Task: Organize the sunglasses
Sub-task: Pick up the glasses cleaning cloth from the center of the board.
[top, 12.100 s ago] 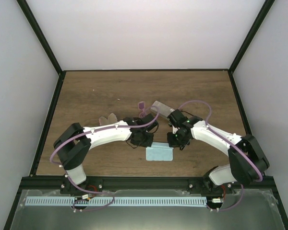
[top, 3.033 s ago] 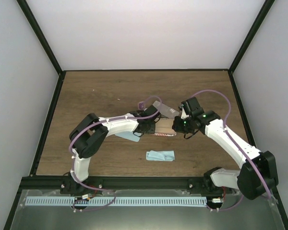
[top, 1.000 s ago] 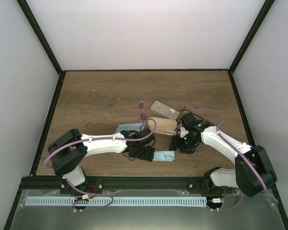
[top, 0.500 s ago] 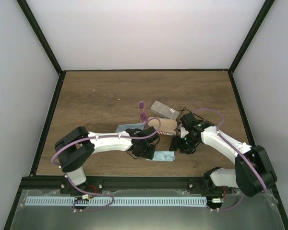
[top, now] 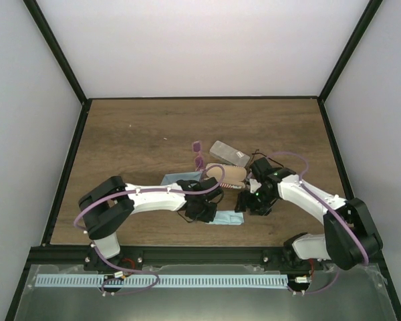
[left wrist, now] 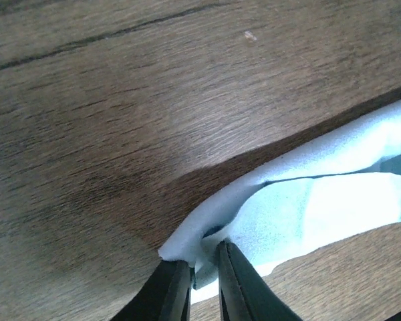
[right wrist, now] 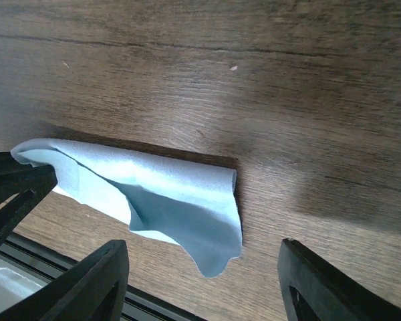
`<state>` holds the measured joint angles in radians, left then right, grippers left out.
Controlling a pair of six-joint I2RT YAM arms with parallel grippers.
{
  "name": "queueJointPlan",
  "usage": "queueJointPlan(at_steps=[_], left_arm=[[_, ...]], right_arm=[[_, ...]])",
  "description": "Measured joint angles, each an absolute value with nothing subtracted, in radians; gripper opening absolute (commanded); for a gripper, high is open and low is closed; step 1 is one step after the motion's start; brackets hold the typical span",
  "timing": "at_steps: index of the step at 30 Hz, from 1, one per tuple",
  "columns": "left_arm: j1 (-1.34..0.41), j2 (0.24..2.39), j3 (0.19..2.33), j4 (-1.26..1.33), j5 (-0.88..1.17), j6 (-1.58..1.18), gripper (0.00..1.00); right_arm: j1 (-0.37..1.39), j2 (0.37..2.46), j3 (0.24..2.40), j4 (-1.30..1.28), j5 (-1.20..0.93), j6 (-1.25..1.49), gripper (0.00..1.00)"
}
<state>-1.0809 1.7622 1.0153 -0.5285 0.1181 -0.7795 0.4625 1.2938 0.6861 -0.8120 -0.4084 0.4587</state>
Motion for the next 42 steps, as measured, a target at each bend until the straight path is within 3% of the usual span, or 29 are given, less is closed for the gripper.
queueJointPlan(at_steps=[7,22,24,31,38,42], left_arm=[[-1.081,1.768,1.019,-0.530,0.122,-0.781,0.06],[-1.081,1.782,1.037,-0.544,0.126,-0.769,0.06],[-1.081,1.783,1.038,-0.545,0.126,-0.766,0.06],[-1.081,1.783,1.038,-0.545,0.126,-0.762,0.06],[-1.081,1.783,1.038,-0.545,0.125,-0.762,0.06],[-1.081,1.783,1.038,-0.545,0.121,-0.759,0.05]], right_arm=[[0.473,1.340,0.684,-0.800,-0.440,0.444,0.64],[0.542,1.410,0.656,-0.768,-0.511,0.439,0.62],[0.554,1.419,0.659,-0.765,-0.519,0.443,0.58],[0.570,1.448,0.661,-0.753,-0.523,0.456,0.26],[0.574,1.456,0.661,-0.750,-0.474,0.473,0.02],[0.574,1.457,0.662,-0.751,-0.460,0.485,0.01]])
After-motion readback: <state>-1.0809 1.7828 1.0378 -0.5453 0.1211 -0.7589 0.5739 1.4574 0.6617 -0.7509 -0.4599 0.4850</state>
